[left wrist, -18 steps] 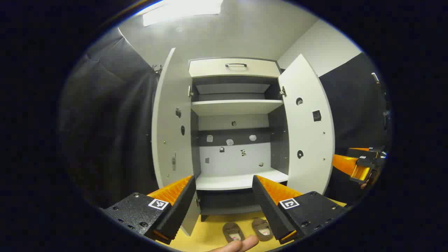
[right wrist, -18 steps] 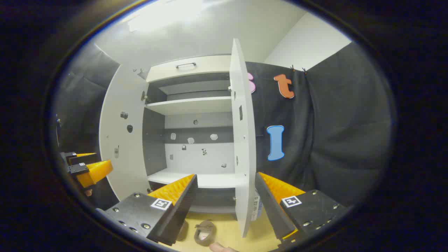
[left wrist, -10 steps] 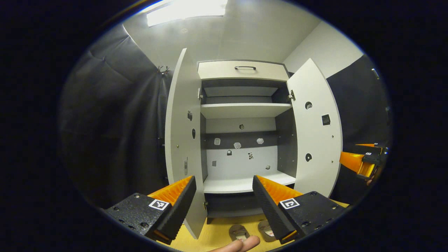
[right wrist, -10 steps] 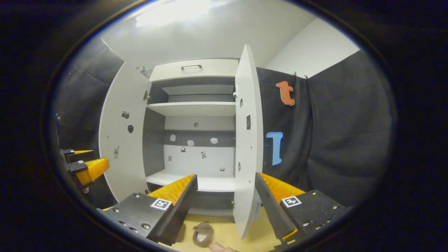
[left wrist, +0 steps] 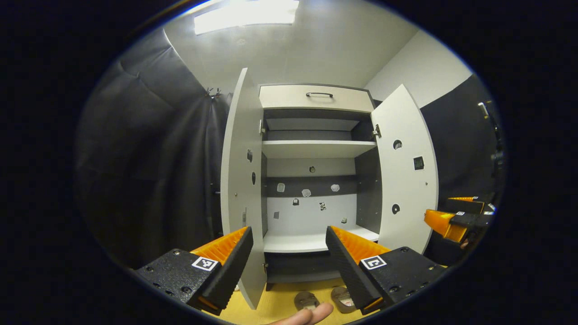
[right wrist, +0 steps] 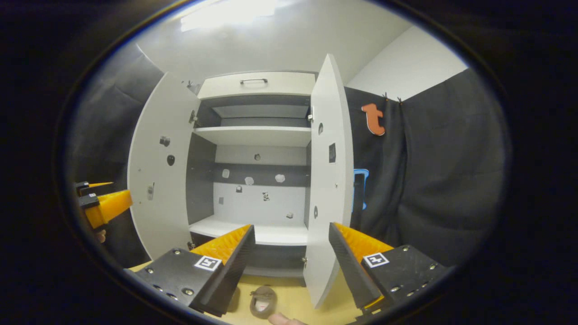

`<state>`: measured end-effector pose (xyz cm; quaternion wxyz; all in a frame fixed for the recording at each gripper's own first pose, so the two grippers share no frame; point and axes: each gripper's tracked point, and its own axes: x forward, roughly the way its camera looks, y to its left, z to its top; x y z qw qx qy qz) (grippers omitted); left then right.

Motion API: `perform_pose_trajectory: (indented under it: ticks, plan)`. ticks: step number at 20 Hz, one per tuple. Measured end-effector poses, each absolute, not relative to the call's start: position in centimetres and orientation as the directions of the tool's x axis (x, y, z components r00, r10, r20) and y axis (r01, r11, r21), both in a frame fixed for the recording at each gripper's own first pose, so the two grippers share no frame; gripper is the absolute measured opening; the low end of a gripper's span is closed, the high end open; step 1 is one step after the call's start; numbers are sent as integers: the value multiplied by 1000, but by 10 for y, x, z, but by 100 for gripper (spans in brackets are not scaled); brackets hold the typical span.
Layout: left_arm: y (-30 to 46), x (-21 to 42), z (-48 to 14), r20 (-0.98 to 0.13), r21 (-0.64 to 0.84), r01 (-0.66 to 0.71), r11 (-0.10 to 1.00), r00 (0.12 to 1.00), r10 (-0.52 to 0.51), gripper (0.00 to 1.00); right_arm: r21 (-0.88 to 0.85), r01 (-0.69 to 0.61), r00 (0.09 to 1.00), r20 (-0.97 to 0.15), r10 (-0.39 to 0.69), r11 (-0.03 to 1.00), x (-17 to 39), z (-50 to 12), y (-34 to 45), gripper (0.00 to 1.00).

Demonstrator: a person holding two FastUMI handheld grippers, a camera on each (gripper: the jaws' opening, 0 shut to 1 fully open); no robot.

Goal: Grab one shoe with the right hand and put it into the shoe cabinet, grab the other shoe with the left hand and put it into the shoe cabinet; then close the right door with the right hand and the left door with the left hand.

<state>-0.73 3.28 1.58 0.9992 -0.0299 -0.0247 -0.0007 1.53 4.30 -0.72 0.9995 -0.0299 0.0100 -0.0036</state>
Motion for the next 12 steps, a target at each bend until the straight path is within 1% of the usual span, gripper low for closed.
perform_pose_trajectory:
  ticks: [2, 3, 4, 5, 6, 7, 8, 12]
  plan:
    - [35, -12, 16, 60, -70, 3, 998, 998, 1, 99, -70, -14, 998, -65, 9, 997, 24, -30, 53, 98]
    - [39, -14, 16, 64, -70, -4, 998, 998, 9, 99, -72, -26, 996, -88, 19, 997, 28, -42, 59, 94]
    - [41, -15, 17, 72, -68, -8, 998, 997, 13, 99, -75, -34, 993, -111, 26, 997, 32, -56, 63, 98]
    - [41, -16, 17, 73, -65, -9, 998, 997, 13, 99, -81, -41, 990, -134, 30, 996, 38, -70, 67, 98]
    - [42, -18, 16, 75, -63, -7, 998, 997, 12, 99, -88, -44, 987, -161, 29, 995, 42, -86, 70, 94]
    - [44, -21, 15, 74, -62, -14, 998, 997, 18, 99, -92, -46, 980, -195, 28, 995, 47, -105, 72, 94]
    - [47, -25, 15, 81, -64, -25, 998, 996, 30, 99, -90, -60, 972, -232, 38, 994, 49, -124, 77, 98]
    - [46, -41, 12, 95, -67, -18, 998, 995, 24, 99, -111, -96, 935, -351, 51, 989, 61, -201, 91, 98]
